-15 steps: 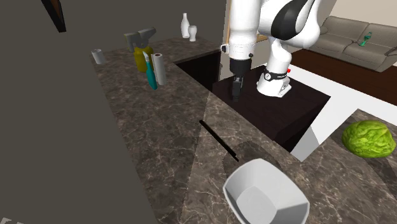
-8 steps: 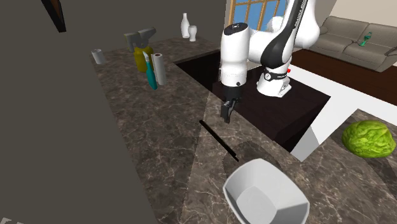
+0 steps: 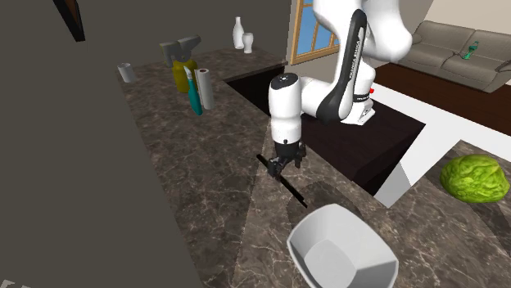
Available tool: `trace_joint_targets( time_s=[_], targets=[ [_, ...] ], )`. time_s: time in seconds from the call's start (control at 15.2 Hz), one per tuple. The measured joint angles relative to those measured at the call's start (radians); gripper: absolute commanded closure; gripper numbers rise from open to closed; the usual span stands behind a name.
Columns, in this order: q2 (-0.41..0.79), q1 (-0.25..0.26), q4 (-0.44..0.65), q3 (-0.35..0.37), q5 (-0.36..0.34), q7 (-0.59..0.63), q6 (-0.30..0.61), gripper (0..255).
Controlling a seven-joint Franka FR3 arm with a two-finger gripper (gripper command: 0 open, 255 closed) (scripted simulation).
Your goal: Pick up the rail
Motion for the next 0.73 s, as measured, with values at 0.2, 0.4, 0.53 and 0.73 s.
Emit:
trace_joint_targets(
  time_s=[0.2,0.4,0.53,0.73],
  targets=[
    [0.062,0.019,0.023,-0.014,-0.004,0.030,0.041,0],
    [0.111,0.027,0.040,-0.023,-0.010,0.033,0.072,0],
    [0.139,0.030,0.050,-0.028,-0.013,0.032,0.090,0],
    [0.146,0.031,0.054,-0.030,-0.014,0.032,0.097,255]
  ],
)
